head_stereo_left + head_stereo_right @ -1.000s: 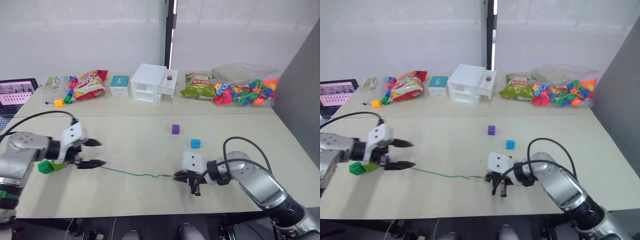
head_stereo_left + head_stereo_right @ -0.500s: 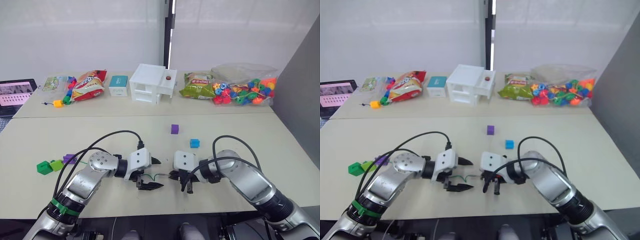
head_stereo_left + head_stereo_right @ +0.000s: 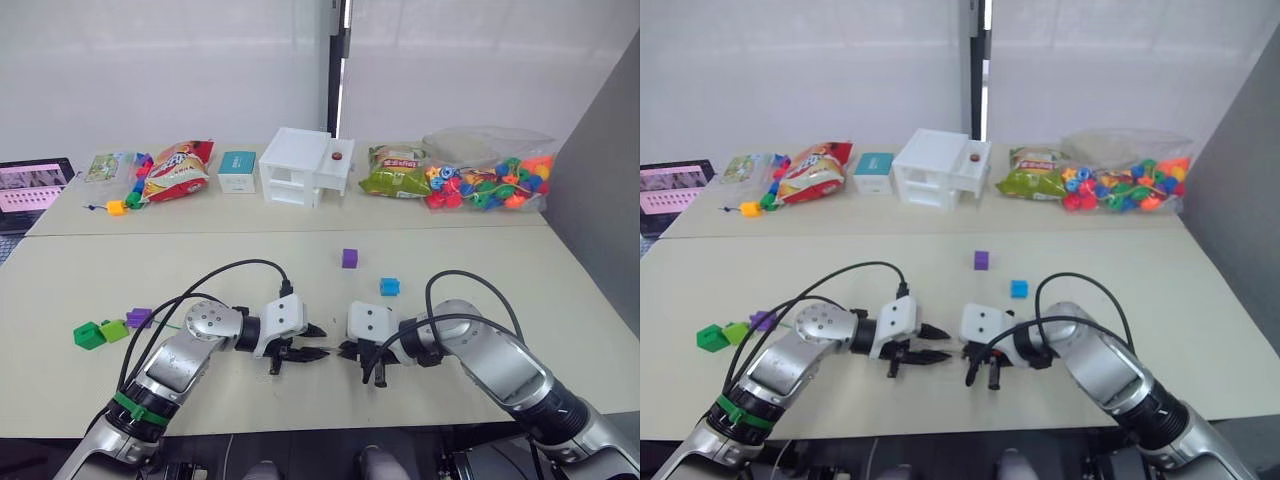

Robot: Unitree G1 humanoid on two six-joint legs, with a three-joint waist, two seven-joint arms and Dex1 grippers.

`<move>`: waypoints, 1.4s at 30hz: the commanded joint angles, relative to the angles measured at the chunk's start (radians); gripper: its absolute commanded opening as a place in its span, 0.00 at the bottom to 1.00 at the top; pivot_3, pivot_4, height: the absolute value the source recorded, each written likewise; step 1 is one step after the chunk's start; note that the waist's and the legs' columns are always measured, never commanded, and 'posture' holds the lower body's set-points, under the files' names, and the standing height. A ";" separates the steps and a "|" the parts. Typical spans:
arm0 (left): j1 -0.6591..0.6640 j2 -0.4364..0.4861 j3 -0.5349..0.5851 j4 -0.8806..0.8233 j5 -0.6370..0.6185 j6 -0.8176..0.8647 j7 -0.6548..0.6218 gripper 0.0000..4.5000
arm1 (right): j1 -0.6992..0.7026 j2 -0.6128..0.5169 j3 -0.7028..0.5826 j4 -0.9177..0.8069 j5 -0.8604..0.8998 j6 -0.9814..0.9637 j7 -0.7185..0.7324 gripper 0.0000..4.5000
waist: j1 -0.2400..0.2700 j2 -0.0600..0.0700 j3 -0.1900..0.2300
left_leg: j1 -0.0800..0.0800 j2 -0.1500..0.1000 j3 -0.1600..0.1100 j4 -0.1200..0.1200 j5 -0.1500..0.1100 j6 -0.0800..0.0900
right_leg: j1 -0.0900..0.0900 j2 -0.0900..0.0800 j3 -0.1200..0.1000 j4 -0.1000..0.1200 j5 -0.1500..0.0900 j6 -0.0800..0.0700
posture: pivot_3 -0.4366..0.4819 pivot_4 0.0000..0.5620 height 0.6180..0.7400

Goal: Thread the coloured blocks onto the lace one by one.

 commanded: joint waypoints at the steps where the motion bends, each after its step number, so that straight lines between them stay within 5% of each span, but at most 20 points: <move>1: -0.013 -0.006 0.008 -0.017 -0.003 -0.007 -0.001 0.04 | 0.000 -0.002 -0.016 -0.039 0.012 0.008 -0.003 0.00 | 0.000 0.000 0.000 | 0.000 0.000 0.000 0.000 0.000 0.000 | 0.000 0.000 0.000 0.000 0.000 0.000 | 0.48 0.27 1.00; 19: -0.030 -0.003 0.037 -0.004 -0.020 0.018 -0.009 0.01 | 0.026 -0.004 -0.034 -0.074 0.033 0.043 -0.013 0.00 | 0.000 0.000 0.000 | 0.000 0.000 0.000 0.000 0.000 0.000 | 0.000 0.000 0.000 0.000 0.000 0.000 | 0.48 0.27 1.00; 25: -0.029 0.010 0.041 0.002 -0.016 0.017 -0.015 0.00 | 0.063 0.000 -0.088 -0.119 0.063 0.083 -0.044 0.44 | 0.000 0.000 0.000 | 0.000 0.000 0.000 0.000 0.000 0.000 | 0.000 0.000 0.000 0.000 0.000 0.000 | 0.48 0.27 1.00; 32: -0.004 0.078 0.060 -0.020 -0.015 0.028 -0.036 0.00 | 0.202 0.086 -0.372 -0.192 0.143 0.251 -0.247 0.97 | 0.003 0.000 0.000 | 0.000 0.000 0.000 0.000 0.000 0.000 | 0.000 0.000 0.000 0.000 0.000 0.000 | 0.48 0.27 1.00; 37: 0.018 0.113 0.093 -0.042 -0.034 0.047 -0.034 0.00 | 0.335 0.233 -0.468 -0.264 0.094 0.273 -0.488 0.97 | 0.003 0.000 0.000 | 0.000 0.000 0.000 -0.001 0.000 0.000 | 0.000 0.000 0.000 0.000 0.000 0.000 | 0.48 0.27 1.00; 42: 0.026 0.131 0.116 -0.048 -0.039 0.068 -0.037 0.00 | 0.466 0.482 -0.427 -0.324 -0.025 0.219 -0.803 0.97 | -0.001 0.000 0.000 | 0.000 0.000 0.000 -0.001 0.000 0.000 | -0.001 0.000 0.000 0.001 0.000 0.000 | 0.48 0.27 1.00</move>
